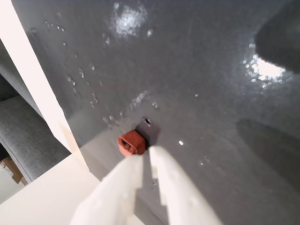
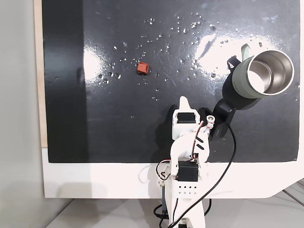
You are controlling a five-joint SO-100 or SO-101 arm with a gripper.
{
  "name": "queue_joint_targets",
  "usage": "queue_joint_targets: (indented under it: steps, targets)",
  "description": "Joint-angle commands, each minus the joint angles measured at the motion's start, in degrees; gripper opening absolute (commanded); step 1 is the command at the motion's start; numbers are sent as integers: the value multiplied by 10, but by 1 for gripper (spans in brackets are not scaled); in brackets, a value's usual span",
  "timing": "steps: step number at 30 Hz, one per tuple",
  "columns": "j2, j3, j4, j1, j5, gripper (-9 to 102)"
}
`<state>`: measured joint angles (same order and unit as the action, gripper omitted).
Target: Grasp a cube and put it in the cup.
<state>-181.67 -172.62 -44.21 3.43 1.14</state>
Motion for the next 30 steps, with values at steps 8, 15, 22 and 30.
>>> queue_joint_targets:
  steps: [8,15,22,30]
  targets:
    - [-4,4,16,-16,-1,0]
    - [-4,6,13,-15,-9,0]
    - [-4,19,0,-13,-12,0]
    - [-2,100,-36,-33,1,0]
